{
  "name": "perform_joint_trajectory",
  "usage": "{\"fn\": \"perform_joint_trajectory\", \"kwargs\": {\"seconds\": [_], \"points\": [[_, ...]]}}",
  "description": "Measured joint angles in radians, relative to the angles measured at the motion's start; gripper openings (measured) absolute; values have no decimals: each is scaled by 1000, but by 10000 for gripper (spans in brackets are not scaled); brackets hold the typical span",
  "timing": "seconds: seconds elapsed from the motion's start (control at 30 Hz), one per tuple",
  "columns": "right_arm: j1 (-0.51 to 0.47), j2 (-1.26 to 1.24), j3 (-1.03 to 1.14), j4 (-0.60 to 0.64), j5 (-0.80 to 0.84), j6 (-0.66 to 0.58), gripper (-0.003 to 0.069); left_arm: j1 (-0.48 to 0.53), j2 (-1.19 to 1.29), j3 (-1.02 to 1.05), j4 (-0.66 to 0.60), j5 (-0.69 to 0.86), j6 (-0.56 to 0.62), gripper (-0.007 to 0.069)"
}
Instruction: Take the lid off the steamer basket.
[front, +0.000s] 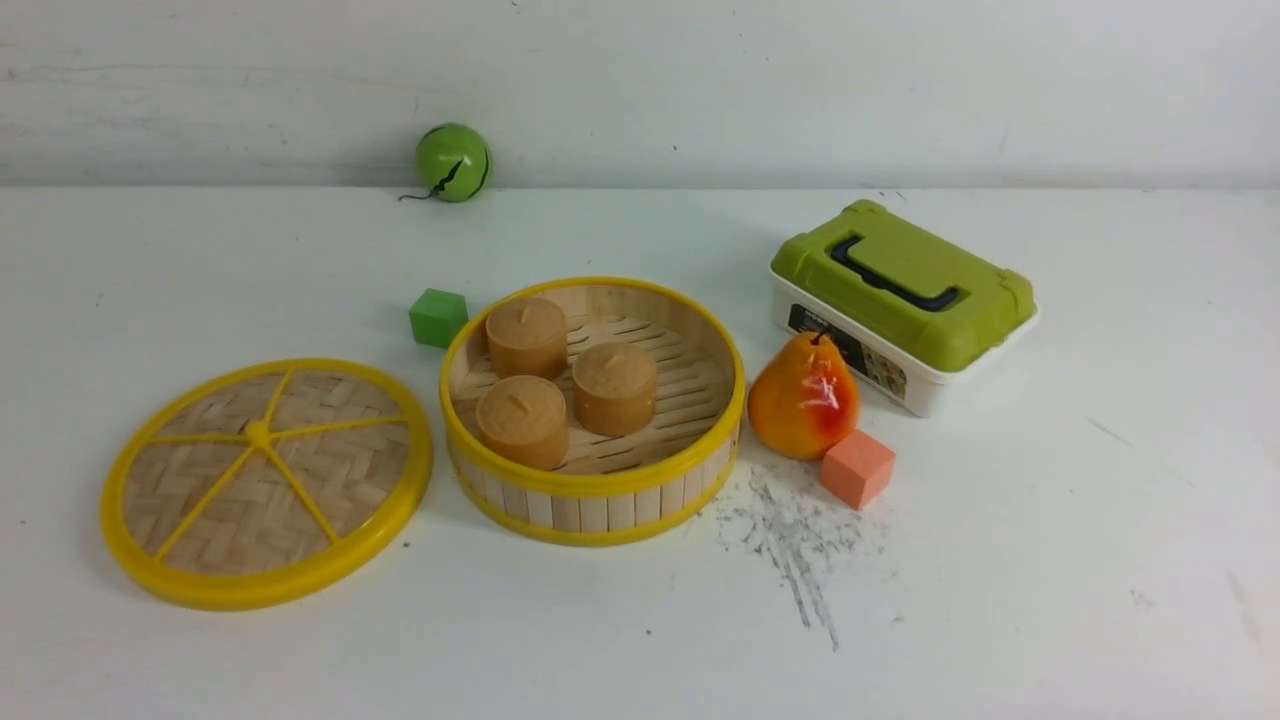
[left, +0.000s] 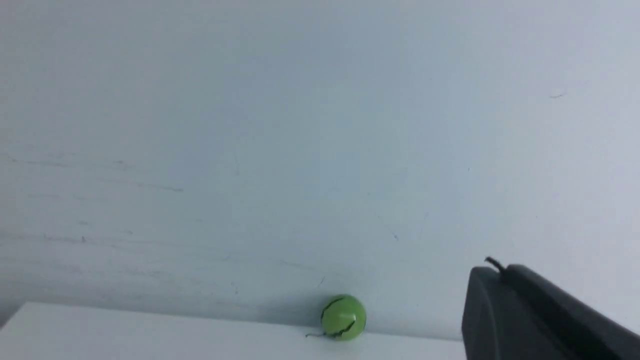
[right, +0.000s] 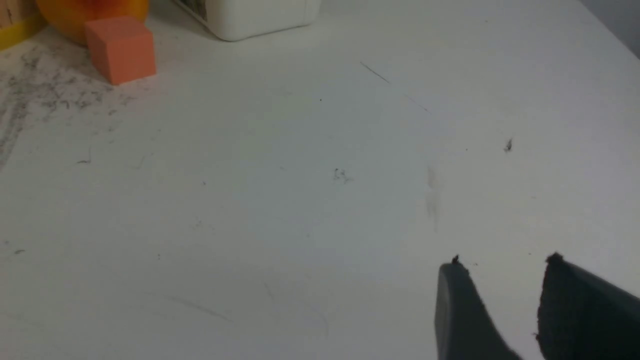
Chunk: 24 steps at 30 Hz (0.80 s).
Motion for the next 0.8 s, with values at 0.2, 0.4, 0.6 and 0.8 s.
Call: {"fn": "perform_joint_trajectory", "kwargs": {"seconds": [0.2, 0.4, 0.6, 0.8], "points": [[0, 0, 0, 0, 0, 0, 240, 0, -132, 263, -13, 54, 8, -13], [0, 0, 0, 0, 0, 0, 240, 0, -264, 431, -107, 91, 92, -13], [0, 0, 0, 0, 0, 0, 240, 0, -429, 512, -344, 132, 149, -13], [0, 0, 0, 0, 0, 0, 240, 0, -477, 525, -451, 126, 155, -13]]}}
